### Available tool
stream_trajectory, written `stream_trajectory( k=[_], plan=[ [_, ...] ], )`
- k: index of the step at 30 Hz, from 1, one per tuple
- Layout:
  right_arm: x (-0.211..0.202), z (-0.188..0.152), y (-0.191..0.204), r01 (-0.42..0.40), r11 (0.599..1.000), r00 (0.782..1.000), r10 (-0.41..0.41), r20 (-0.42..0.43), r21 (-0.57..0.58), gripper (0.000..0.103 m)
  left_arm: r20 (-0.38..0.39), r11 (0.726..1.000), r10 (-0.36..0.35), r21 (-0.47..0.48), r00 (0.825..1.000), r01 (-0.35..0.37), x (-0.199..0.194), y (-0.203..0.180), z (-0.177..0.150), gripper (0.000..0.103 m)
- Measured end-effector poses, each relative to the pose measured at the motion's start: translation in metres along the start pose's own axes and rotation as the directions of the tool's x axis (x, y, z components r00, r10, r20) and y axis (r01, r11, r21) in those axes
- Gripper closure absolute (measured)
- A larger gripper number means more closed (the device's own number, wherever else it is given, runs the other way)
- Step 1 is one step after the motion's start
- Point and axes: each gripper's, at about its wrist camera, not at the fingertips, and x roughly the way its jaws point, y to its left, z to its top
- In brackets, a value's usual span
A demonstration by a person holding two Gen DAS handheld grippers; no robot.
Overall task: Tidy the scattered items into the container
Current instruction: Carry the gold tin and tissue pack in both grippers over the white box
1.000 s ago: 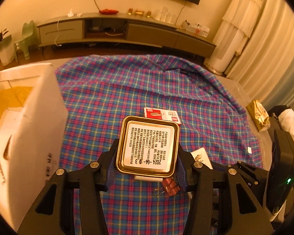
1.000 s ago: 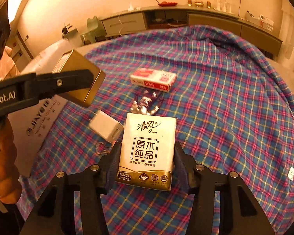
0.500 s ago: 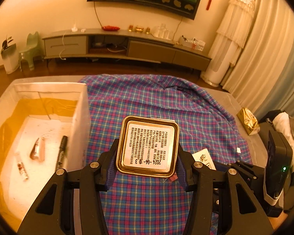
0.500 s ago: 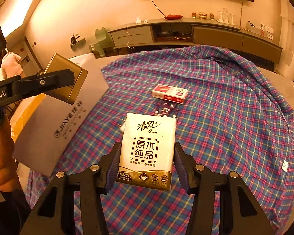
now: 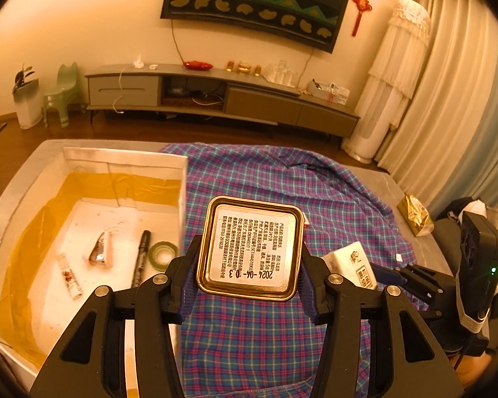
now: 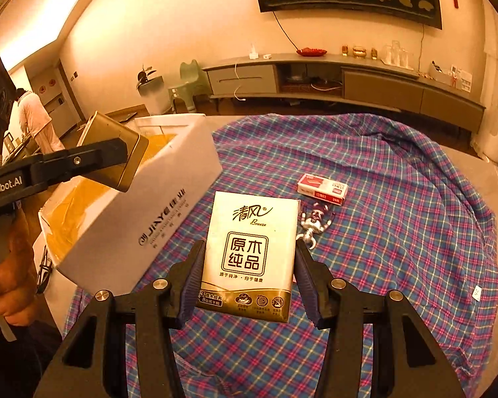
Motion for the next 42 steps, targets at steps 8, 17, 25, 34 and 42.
stream_trajectory(
  k=[8, 17, 25, 34, 42],
  plan=[
    [-0.013, 0.001, 0.017, -0.001, 1.000, 1.000, 0.000, 0.024, 0.010, 0.050, 0.045, 1.000, -0.010, -0.029, 0.999, 0.012, -0.028, 0.015, 0.003, 0.051],
    [-0.028, 0.009, 0.063, -0.040, 0.999, 0.997, 0.041, 0.063, -0.027, 0.050, 0.076, 0.998, -0.014, -0.058, 0.997, 0.018, -0.053, 0.032, 0.000, 0.051],
    [-0.027, 0.011, 0.095, -0.063, 0.997, 0.997, 0.066, 0.051, -0.054, 0.050, 0.102, 0.996, -0.004, -0.091, 0.995, 0.014, -0.069, 0.055, 0.001, 0.051],
    [-0.027, 0.029, 0.130, -0.085, 0.992, 0.994, 0.091, 0.058, -0.093, 0.050, 0.120, 0.993, 0.007, -0.117, 0.993, 0.007, -0.078, 0.072, -0.001, 0.051],
    [-0.025, 0.039, 0.151, -0.084, 0.988, 0.994, 0.092, 0.057, -0.130, 0.050, 0.136, 0.988, 0.008, -0.151, 0.991, 0.012, -0.083, 0.090, -0.002, 0.051]
  ],
)
